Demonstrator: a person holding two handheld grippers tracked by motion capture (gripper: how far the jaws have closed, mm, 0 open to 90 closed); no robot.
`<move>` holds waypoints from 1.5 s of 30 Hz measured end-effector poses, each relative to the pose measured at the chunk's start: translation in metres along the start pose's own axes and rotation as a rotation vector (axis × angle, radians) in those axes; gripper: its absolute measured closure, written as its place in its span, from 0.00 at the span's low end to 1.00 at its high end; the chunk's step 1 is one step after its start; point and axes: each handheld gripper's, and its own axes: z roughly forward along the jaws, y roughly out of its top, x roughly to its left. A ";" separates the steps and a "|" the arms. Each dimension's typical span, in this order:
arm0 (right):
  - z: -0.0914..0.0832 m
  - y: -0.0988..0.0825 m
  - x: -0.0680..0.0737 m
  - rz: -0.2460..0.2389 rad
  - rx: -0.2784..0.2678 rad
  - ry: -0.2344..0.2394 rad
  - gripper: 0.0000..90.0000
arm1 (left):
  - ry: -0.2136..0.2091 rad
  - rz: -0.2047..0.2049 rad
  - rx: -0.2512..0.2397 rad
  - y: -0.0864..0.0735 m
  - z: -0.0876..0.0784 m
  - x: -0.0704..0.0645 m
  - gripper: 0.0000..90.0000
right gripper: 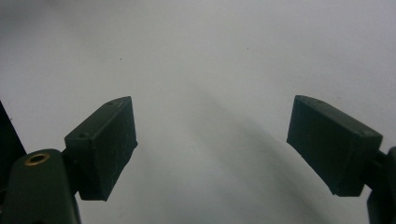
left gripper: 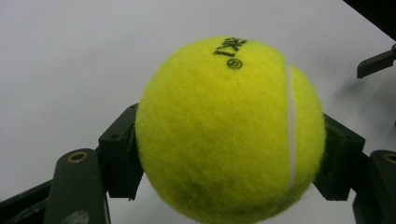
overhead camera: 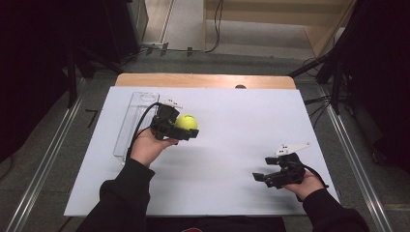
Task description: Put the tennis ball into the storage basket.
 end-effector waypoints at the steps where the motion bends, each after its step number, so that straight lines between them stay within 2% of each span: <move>1: 0.000 0.000 0.000 -0.002 0.001 0.000 0.15 | 0.001 0.000 0.000 0.000 -0.001 0.001 0.29; 21: 0.000 0.000 0.000 -0.001 0.002 0.001 0.15 | 0.013 -0.022 0.014 -0.003 -0.010 0.015 0.29; 25: 0.000 0.000 0.000 -0.001 0.002 0.001 0.15 | 0.023 -0.016 0.020 -0.003 -0.013 0.017 0.29; 45: 0.000 0.000 0.000 -0.002 0.004 -0.001 0.15 | 0.037 -0.061 0.014 -0.009 -0.024 0.035 0.29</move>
